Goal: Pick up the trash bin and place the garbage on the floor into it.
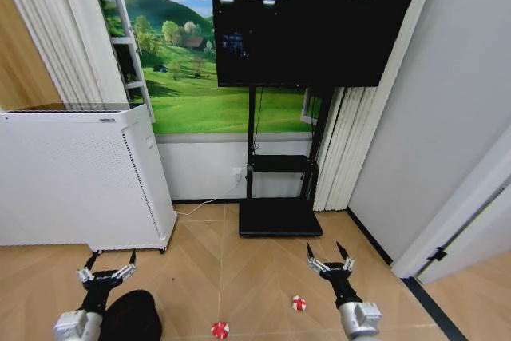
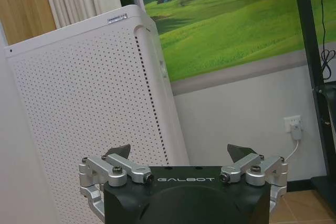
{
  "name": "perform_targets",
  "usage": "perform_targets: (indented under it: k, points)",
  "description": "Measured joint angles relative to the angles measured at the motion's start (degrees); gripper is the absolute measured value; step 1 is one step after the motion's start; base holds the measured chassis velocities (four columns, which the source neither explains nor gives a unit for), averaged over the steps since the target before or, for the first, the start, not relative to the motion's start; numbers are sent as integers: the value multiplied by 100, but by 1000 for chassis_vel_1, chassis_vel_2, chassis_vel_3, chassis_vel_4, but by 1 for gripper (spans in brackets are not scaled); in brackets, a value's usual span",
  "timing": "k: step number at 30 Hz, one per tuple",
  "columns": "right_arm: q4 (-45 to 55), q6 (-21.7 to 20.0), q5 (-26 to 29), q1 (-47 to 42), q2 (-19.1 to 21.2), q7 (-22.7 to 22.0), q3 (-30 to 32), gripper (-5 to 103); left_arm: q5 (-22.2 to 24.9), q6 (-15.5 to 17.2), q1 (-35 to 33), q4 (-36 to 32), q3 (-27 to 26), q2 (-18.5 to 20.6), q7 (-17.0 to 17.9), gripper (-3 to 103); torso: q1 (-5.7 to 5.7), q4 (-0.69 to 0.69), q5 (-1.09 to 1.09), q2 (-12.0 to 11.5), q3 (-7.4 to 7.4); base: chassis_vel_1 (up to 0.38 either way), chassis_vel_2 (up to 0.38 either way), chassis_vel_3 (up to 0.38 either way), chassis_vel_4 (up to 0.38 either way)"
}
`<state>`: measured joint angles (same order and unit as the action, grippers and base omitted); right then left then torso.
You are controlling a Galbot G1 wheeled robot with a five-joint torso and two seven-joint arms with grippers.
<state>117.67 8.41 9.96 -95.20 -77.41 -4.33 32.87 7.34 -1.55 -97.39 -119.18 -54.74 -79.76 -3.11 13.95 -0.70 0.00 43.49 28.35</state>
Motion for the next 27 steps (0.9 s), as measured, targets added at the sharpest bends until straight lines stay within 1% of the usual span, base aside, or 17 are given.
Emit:
perform_targets:
  k: [2,4,11,13,14,15,18,22,25,27]
  points:
    - [-17,8,6,13,1,-1,0,100,27,-31,9,-3,16,-9,-1,100,-7,0,0,-19,-10,0,0,0,0]
    - [-62,31,3,23,-7,-1,-4,100,152,-43,5,-19,32,-31,-24,100,-27,-1,0,-66,-37,0,0,0,0]
    - [-136,46,-56,-2,-37,12,-19,100,253,-137,-37,-15,15,-77,-84,100,-67,-1,0,-151,-83,0,0,0,0]
    - [-164,49,-80,-24,-54,22,-28,100,269,-186,-78,16,-45,-107,-95,100,-98,-1,0,-227,-130,0,0,0,0]
    - [-169,51,-89,-21,-57,32,-33,100,285,-210,-102,53,-93,-123,-115,100,-131,0,0,-305,-174,0,0,0,0]
    - [-169,51,-89,-21,-57,32,-33,100,285,-210,-102,53,-93,-123,-115,100,-131,0,0,-305,-174,0,0,0,0]
    - [-236,71,-153,-15,-51,52,-34,100,315,-228,-107,123,-106,-147,-128,100,-190,-1,0,-444,-256,0,0,0,0]
    - [-332,114,-233,-20,-55,82,-34,100,326,-240,-104,190,-103,-167,-143,100,-218,-1,0,-515,-298,0,0,0,0]
    - [-415,165,-291,-36,-59,120,-28,100,371,-306,-134,316,-127,-190,-196,100,-268,-1,0,-633,-365,0,0,0,0]
    - [-419,166,-292,-36,-59,121,-27,100,386,-311,-150,324,-138,-192,-209,100,-279,-1,0,-657,-379,0,0,0,0]
